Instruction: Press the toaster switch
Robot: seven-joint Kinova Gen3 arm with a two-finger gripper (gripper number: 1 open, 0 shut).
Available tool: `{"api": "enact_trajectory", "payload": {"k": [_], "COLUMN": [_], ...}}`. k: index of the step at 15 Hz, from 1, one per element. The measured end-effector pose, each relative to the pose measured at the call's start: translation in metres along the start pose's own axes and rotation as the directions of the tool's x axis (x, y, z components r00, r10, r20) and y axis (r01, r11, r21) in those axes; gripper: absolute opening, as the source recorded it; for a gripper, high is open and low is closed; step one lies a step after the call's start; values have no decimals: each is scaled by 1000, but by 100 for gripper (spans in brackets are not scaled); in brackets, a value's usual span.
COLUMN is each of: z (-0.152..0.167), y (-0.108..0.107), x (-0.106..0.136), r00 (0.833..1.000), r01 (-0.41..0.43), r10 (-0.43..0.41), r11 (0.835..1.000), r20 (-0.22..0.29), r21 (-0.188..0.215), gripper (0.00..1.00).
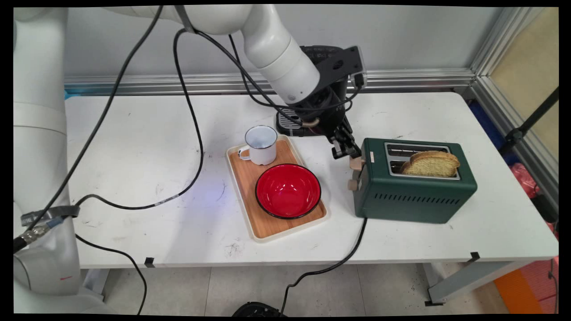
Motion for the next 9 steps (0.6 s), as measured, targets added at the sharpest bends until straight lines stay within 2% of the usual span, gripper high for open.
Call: {"api": "enact_trajectory", "payload": {"k": [9], "z": [21], "y": [1], "x": [-5], "r00": [1000], "r01": [4], "r10": [-4], "r11": [1000], "r20": [29], "r21": [-13], "gripper": [0]}}
